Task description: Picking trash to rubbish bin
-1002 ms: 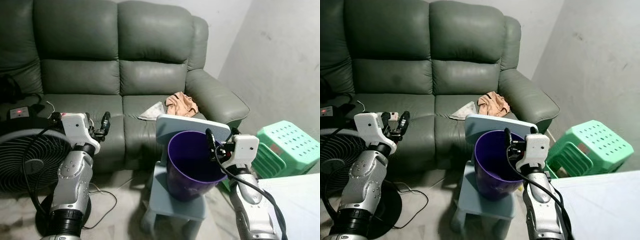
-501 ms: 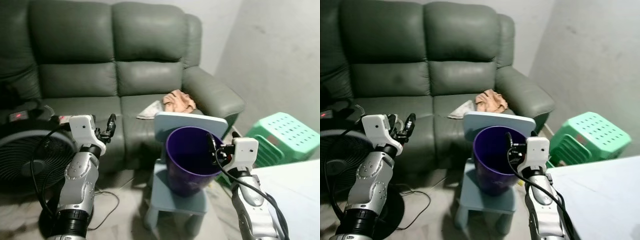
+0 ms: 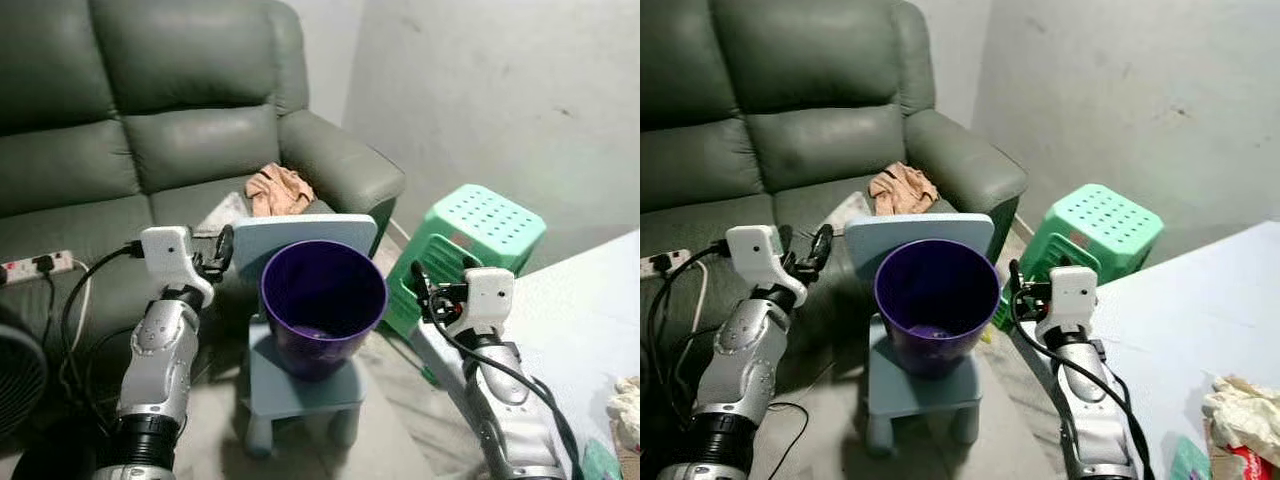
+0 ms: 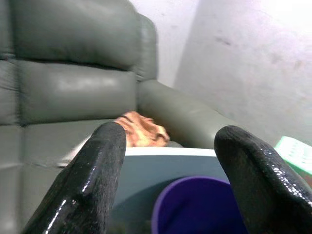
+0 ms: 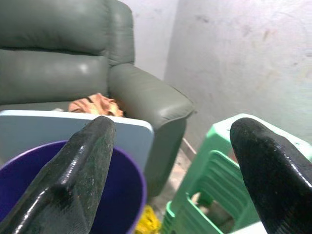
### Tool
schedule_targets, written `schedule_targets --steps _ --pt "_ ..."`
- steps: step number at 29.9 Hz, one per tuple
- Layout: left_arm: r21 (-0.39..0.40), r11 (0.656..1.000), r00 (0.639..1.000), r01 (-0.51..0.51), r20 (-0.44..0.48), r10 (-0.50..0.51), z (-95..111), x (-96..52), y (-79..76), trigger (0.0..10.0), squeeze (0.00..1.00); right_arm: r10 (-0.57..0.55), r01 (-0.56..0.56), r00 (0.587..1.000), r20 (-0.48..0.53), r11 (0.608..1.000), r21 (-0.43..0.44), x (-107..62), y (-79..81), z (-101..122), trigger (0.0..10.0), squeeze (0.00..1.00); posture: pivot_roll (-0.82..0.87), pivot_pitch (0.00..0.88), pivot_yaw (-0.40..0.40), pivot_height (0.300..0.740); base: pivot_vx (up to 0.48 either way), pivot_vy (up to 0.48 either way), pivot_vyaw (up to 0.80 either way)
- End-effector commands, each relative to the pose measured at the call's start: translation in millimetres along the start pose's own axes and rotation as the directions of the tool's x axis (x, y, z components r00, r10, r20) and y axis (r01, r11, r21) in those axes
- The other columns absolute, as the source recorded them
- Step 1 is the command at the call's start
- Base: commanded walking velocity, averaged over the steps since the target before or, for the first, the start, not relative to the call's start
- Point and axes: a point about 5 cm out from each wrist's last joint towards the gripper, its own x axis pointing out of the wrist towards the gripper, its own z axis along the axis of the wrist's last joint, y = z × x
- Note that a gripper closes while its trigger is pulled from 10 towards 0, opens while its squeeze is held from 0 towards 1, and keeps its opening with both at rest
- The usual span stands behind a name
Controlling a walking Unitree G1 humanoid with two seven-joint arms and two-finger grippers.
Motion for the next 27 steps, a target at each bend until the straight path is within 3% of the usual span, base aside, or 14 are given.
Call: schedule_targets --steps 1,27 --pt "0.008 1.0 1.0 0.015 0.012 -0.015 3.7 2.0 -2.6 10.0 0.0 -0.014 0.014 1.0 -0.009 1.0 -0.004 1.2 -2.7 -0.2 10.0 0.0 0.02 0.0 -0.101 0.74 0.0 0.0 -0.76" --pt "-0.005 0.999 0.999 0.035 0.014 -0.035 3.4 0.9 -7.3 10.0 0.0 -0.039 0.039 0.999 -0.021 0.999 -0.005 -2.4 -4.9 -2.0 10.0 0.0 0.0 0.0 -0.098 0.74 0.0 0.0 -0.75"
